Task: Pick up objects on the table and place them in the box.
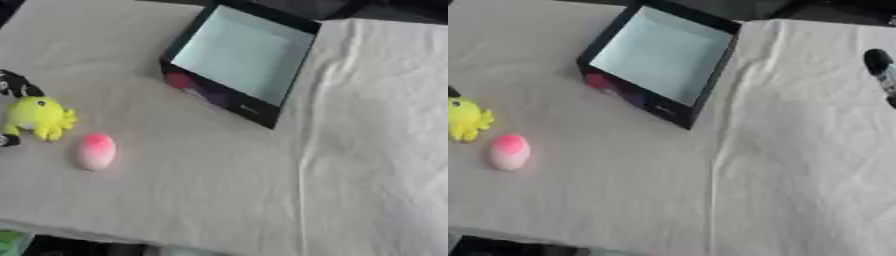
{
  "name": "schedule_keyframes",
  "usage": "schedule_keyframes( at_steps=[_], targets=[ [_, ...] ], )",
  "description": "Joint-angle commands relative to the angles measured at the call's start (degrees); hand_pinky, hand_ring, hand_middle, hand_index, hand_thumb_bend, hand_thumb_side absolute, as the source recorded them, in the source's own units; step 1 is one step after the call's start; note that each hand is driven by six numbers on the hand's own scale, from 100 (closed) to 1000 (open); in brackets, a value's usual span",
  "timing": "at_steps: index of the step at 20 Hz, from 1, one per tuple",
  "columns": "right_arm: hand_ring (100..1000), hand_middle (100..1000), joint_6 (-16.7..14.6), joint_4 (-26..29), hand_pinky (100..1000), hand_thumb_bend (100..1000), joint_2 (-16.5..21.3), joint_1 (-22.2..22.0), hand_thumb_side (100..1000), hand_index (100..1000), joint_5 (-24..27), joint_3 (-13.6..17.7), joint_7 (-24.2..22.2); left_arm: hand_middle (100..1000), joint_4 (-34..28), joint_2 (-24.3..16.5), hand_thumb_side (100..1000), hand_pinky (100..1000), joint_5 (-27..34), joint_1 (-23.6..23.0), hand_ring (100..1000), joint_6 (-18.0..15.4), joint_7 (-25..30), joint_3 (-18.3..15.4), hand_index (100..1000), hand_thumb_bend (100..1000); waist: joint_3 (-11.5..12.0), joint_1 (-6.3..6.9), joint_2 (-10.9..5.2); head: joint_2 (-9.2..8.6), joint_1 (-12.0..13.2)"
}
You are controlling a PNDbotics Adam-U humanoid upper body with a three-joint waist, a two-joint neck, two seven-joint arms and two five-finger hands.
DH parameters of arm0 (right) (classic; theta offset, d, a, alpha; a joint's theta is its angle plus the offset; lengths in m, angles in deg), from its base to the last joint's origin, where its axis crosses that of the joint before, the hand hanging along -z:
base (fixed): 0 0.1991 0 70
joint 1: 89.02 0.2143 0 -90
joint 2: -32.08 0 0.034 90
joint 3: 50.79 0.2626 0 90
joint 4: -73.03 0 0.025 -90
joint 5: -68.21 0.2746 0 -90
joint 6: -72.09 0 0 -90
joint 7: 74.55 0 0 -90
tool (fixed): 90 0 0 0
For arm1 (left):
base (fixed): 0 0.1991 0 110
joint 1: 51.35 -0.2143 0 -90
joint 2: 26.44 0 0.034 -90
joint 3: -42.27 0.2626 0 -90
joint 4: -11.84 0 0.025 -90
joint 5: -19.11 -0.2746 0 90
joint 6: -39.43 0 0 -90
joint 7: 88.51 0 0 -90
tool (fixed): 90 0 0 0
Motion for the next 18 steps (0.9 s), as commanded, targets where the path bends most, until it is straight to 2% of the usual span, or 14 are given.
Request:
schedule_keyframes(
  at_steps=[1, 5, 8, 13, 18],
  targets=[
    [867, 903, -0.13, 0.47, 922, 738, 0.77, 0.47, 298, 842, -0.14, 0.32, -0.34, 709, -0.07, -0.99, 100, 728, -1.12, 1.08, 716, -0.27, -2.70, -0.05, 791, 284, -0.04, 0.18, -0.61, -0.06, 0.15],
    [867, 903, -0.16, 0.63, 922, 737, 0.73, 0.26, 299, 842, -0.10, 0.38, -0.31, 662, -0.13, -0.63, 100, 695, -3.03, 1.46, 683, -0.42, -6.34, 0.35, 662, 163, -0.03, 0.17, -0.61, -0.06, 0.31],
    [868, 903, -0.13, 0.66, 922, 738, 0.83, 0.10, 298, 842, -0.10, 0.38, -0.35, 630, -1.14, -0.43, 100, 685, -3.63, 1.80, 658, -0.82, -8.43, 0.05, 567, 144, 0.02, 0.13, -0.74, -0.06, 0.19],
    [868, 903, -0.11, 0.79, 922, 738, 1.17, -0.05, 302, 842, -0.04, 0.37, -0.43, 629, -7.29, -1.04, 100, 688, -1.16, 4.74, 649, -0.15, -9.32, -1.37, 559, 152, 0.30, 0.11, -1.24, -0.06, -0.77],
    [868, 903, -0.06, 0.82, 922, 738, 1.46, -0.04, 303, 842, 0.09, 0.22, -0.61, 630, -11.76, -0.54, 100, 689, 2.16, 10.57, 650, -0.02, -6.49, -0.24, 562, 163, 0.34, 0.23, -1.77, -0.06, -1.03]
  ],
)
